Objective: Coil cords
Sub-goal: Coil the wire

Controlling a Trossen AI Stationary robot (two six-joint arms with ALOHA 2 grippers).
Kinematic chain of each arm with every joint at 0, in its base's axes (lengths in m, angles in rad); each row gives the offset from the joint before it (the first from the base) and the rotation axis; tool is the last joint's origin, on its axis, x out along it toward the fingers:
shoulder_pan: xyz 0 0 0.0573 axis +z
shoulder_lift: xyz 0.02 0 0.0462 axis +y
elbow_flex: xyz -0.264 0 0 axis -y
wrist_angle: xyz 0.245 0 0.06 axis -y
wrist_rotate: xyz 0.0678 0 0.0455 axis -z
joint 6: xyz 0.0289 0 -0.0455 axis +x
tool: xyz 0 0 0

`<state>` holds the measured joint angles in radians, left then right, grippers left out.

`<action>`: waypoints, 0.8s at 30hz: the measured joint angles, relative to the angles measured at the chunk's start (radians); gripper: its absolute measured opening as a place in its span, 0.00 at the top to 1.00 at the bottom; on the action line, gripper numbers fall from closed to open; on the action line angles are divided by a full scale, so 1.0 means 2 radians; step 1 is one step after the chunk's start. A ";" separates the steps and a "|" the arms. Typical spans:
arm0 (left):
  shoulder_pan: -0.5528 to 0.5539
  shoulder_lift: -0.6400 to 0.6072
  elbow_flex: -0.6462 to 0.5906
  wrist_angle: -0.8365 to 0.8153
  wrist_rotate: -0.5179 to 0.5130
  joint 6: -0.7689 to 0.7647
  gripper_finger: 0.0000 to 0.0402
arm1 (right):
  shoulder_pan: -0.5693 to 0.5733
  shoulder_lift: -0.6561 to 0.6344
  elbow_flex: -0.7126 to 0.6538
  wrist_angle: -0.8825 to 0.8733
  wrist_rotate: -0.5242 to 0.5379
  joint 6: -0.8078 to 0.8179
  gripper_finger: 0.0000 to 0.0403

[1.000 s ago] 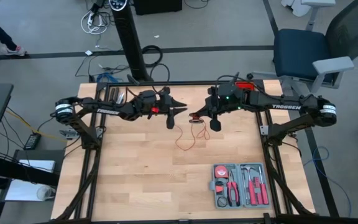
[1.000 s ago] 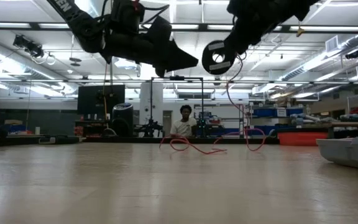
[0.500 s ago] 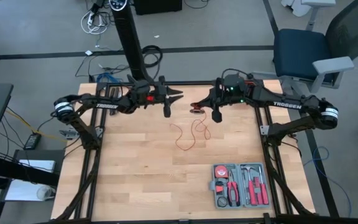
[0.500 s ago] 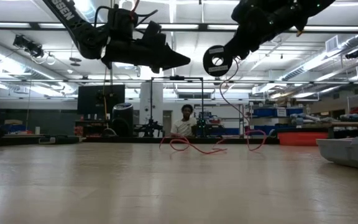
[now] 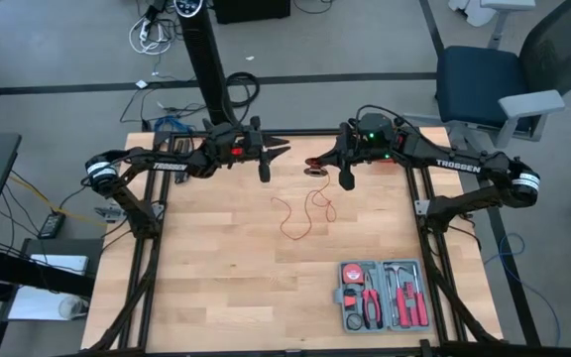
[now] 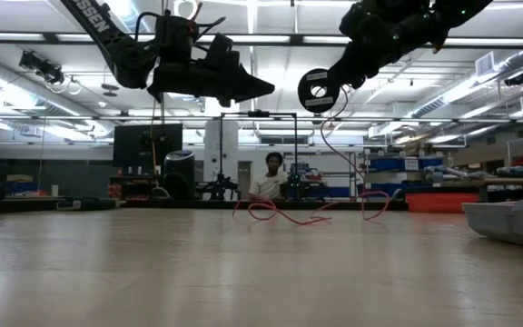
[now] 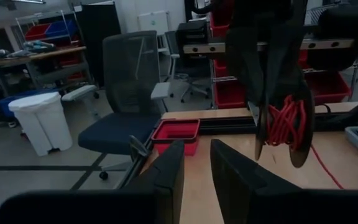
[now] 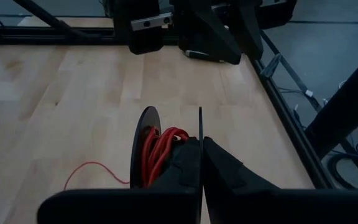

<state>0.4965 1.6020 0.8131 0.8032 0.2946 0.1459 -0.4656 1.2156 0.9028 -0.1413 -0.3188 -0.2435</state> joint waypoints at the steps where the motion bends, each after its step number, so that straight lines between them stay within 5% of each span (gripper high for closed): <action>1: 0.000 0.000 0.000 0.000 0.000 0.000 0.79 | 0.000 0.000 0.000 0.000 0.000 0.000 1.00; 18: 0.001 0.000 0.002 0.002 0.046 -0.052 0.79 | 0.000 0.000 0.000 0.000 -0.010 0.005 0.99; 24: 0.019 0.000 0.050 -0.117 0.090 -0.100 0.80 | -0.009 0.001 -0.049 0.071 -0.011 0.018 1.00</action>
<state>0.5336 1.6020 0.9123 0.5689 0.4737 -0.0549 -0.4839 1.2171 0.8041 0.0006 -0.3401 -0.2074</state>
